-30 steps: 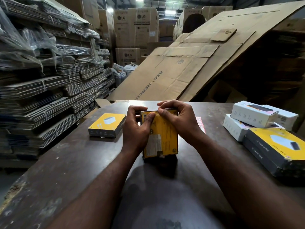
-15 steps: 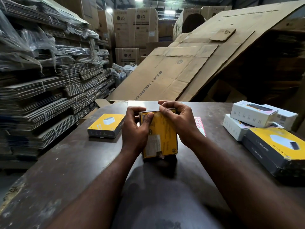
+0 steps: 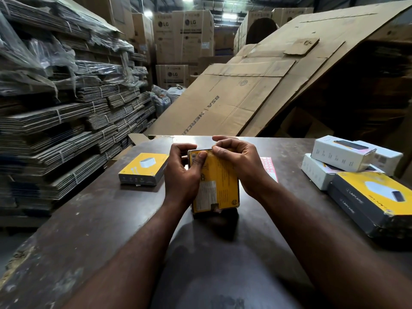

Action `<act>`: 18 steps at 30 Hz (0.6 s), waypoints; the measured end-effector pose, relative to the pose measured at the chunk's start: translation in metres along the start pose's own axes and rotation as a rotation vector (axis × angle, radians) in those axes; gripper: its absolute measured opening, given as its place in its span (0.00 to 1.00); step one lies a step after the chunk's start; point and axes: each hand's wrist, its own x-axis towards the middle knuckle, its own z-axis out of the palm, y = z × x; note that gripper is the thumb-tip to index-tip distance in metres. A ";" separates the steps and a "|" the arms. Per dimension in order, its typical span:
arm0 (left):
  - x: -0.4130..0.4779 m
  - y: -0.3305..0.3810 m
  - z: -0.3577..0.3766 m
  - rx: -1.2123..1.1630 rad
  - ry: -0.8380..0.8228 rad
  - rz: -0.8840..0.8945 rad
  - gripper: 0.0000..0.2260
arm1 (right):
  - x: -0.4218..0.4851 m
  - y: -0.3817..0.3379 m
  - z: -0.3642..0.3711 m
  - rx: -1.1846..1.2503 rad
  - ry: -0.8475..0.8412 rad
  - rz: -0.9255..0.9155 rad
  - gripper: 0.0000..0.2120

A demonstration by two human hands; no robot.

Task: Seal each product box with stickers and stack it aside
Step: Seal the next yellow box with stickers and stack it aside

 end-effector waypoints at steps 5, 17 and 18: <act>0.000 0.001 0.000 -0.005 -0.001 -0.003 0.11 | -0.001 0.005 0.001 -0.063 0.043 -0.071 0.05; 0.002 -0.003 0.000 -0.042 0.011 -0.043 0.12 | -0.003 0.014 0.004 -0.180 0.094 -0.178 0.06; 0.002 -0.003 0.000 -0.042 0.011 -0.045 0.12 | -0.004 0.014 0.004 -0.184 0.094 -0.184 0.06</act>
